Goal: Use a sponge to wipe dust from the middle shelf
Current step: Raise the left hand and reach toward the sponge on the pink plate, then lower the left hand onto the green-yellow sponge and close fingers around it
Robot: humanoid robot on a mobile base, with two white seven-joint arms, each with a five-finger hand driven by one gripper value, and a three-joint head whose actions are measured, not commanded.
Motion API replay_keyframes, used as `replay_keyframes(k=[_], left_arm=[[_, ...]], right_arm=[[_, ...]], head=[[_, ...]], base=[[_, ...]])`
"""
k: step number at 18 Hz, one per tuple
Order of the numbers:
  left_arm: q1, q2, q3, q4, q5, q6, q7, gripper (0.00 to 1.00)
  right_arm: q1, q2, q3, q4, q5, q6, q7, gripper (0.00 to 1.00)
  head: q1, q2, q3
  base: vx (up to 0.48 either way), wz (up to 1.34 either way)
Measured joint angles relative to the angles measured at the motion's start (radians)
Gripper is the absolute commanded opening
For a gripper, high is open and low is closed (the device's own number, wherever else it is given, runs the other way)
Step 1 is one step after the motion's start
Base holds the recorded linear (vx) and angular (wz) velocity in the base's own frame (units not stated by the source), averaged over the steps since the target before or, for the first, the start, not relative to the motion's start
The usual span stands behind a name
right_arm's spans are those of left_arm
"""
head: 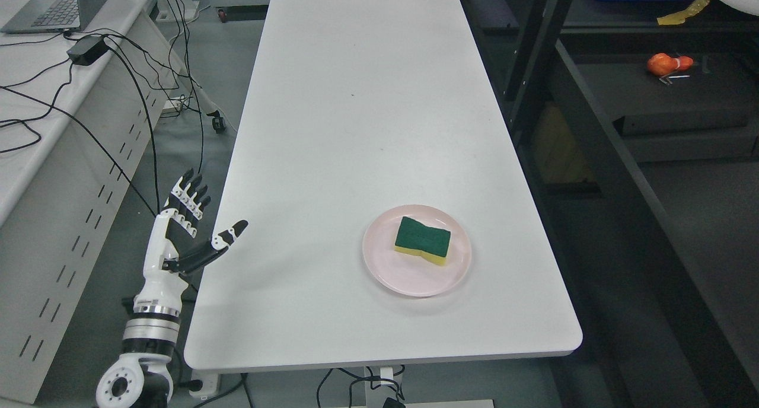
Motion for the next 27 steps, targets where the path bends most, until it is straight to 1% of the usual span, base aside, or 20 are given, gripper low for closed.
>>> replay_keyframes(k=[6, 9, 12, 14, 17, 20, 22, 24, 27], left_arm=[[-0.005, 0.0, -0.01, 0.002, -0.001, 0.004, -0.002, 0.99], [-0.019, 0.012, -0.018, 0.011, -0.014, -0.075, -0.051, 0.99], [-0.048, 0.053, -0.044, 0.034, -0.1, -0.198, -0.102, 0.98], [-0.092, 0.098, -0.07, 0.056, -0.236, -0.304, -0.13, 0.98], [-0.184, 0.156, -0.118, 0.088, -0.474, -0.383, -0.146, 0.97], [-0.308, 0.204, -0.193, 0.131, -0.71, -0.45, -0.173, 0.96], [-0.409, 0.234, -0.276, 0.169, -0.887, -0.487, -0.203, 0.94], [-0.485, 0.25, -0.355, 0.196, -1.001, -0.505, -0.252, 0.94], [-0.57, 0.246, -0.455, 0.234, -1.127, -0.518, -0.286, 0.94]], right_arm=[[0.0, 0.0, 0.0, 0.0, 0.0, 0.0, 0.0, 1.0], [0.0, 0.0, 0.0, 0.0, 0.0, 0.0, 0.0, 1.0], [0.0, 0.0, 0.0, 0.0, 0.0, 0.0, 0.0, 1.0], [0.0, 0.0, 0.0, 0.0, 0.0, 0.0, 0.0, 1.0], [0.0, 0.0, 0.0, 0.0, 0.0, 0.0, 0.0, 1.0], [0.0, 0.0, 0.0, 0.0, 0.0, 0.0, 0.0, 1.0], [0.0, 0.0, 0.0, 0.0, 0.0, 0.0, 0.0, 1.0], [0.0, 0.0, 0.0, 0.0, 0.0, 0.0, 0.0, 1.0], [0.0, 0.0, 0.0, 0.0, 0.0, 0.0, 0.0, 1.0]], head=[[0.0, 0.0, 0.0], [0.0, 0.0, 0.0], [0.0, 0.0, 0.0], [0.0, 0.0, 0.0], [0.0, 0.0, 0.0], [0.0, 0.0, 0.0], [0.0, 0.0, 0.0], [0.0, 0.0, 0.0], [0.0, 0.0, 0.0]], base=[[0.011, 0.0], [0.024, 0.0], [0.018, 0.0], [0.016, 0.0], [0.008, 0.0], [0.0, 0.0], [0.0, 0.0], [0.0, 0.0], [0.0, 0.0]])
